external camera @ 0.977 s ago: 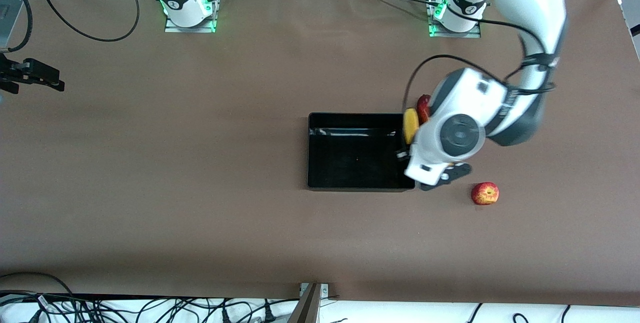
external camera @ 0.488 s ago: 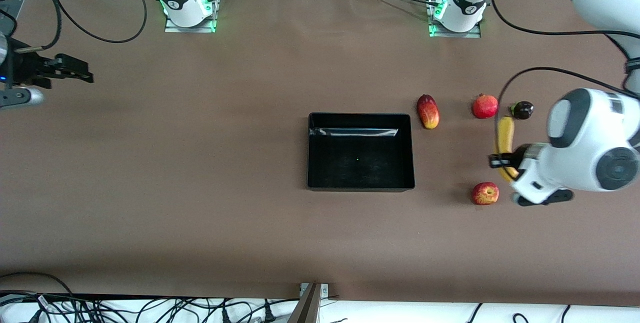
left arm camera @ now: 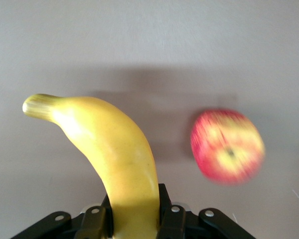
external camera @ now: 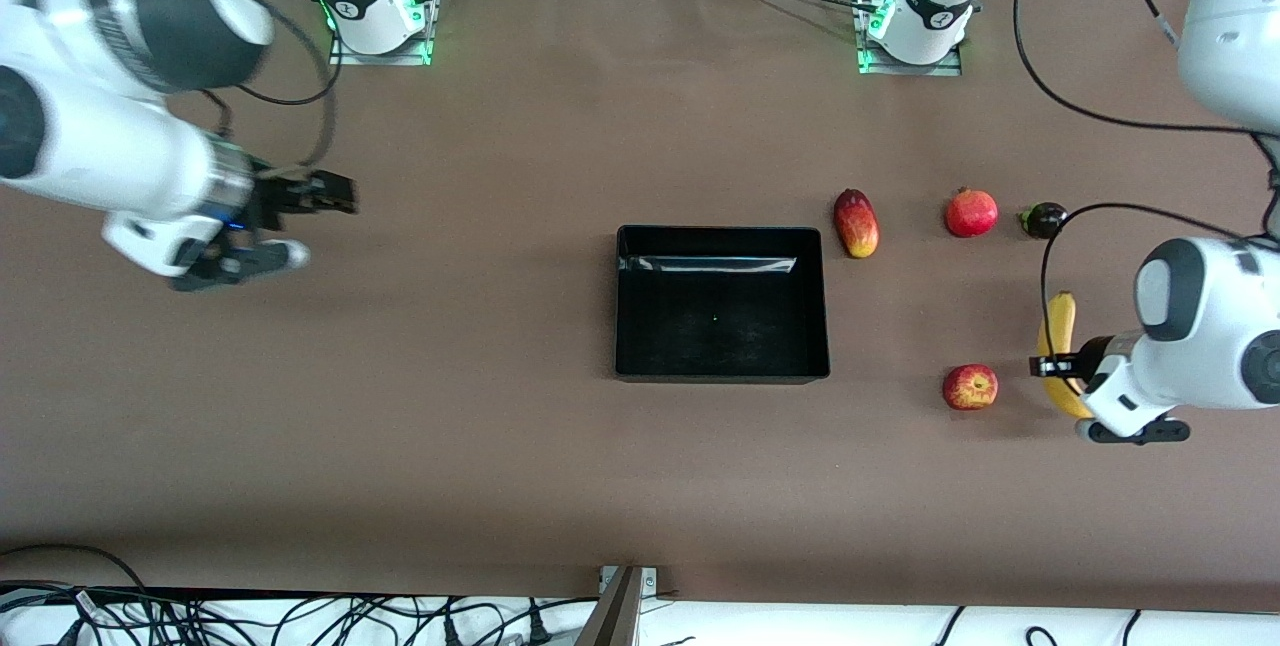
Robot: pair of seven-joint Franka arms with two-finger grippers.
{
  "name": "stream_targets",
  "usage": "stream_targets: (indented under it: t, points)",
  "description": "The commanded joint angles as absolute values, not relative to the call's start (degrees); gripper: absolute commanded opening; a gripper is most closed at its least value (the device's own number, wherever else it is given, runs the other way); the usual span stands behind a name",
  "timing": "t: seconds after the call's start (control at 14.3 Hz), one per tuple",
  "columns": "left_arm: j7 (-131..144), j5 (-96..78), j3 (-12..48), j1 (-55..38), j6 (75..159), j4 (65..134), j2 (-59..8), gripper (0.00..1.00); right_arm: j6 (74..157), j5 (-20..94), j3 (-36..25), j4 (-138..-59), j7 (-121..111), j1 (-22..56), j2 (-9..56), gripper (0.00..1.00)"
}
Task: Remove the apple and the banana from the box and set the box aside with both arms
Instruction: 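Place the banana beside the apple while the right gripper reaches the tray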
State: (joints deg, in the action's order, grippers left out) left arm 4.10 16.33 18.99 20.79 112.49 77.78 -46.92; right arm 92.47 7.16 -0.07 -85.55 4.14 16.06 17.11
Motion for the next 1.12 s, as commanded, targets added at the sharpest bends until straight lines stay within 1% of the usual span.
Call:
stream_targets:
  t: [0.0,0.21,0.35,0.42,0.49,0.56,0.7,0.84,0.91,0.98,1.05]
  points:
    - [4.22,18.02,17.58,20.39,119.60,80.76,-47.81,0.00,100.17,9.40,-0.62,-84.73,10.79,19.68,22.22,1.00]
    - [4.66,18.11,16.44,20.39,125.49,80.86,-50.62,0.00,106.67,9.49,-0.62,-84.73,17.45,23.98,25.74,1.00]
    - [5.36,19.24,16.35,20.39,126.21,80.86,-51.06,0.00,112.21,9.41,-0.62,-84.64,24.58,26.88,28.11,1.00]
    - [5.54,19.86,16.35,20.39,126.12,80.95,-51.06,0.45,115.02,9.40,-0.62,-84.64,26.96,28.46,29.43,1.00]
    - [5.97,19.86,16.35,20.30,125.86,80.86,-51.06,0.99,117.57,9.32,-0.62,-84.64,29.16,30.13,30.84,1.00]
    - [6.67,19.95,16.26,20.22,124.73,80.95,-50.46,1.00,120.29,9.14,-0.62,-84.64,31.27,31.63,32.42,1.00]
    - [7.47,19.95,16.96,20.04,116.50,80.68,-46.87,1.00,126.79,8.97,-0.62,-84.64,34.96,34.09,35.32,1.00]
    - [7.73,19.17,18.10,19.86,107.27,80.77,-39.94,1.00,131.64,8.53,-0.79,-84.64,36.91,37.07,37.43,1.00]
    - [7.73,18.73,19.32,19.86,102.53,80.77,-36.07,1.00,133.49,8.26,-0.79,-84.64,37.44,38.05,38.40,0.98]
    - [8.60,17.33,20.29,19.52,98.57,80.77,-33.08,1.00,134.90,8.26,-0.79,-84.64,37.96,38.84,39.45,0.93]
    - [9.05,14.36,20.39,18.99,96.44,80.95,-30.00,1.00,136.30,8.26,-0.79,-84.64,39.01,39.98,40.51,0.79]
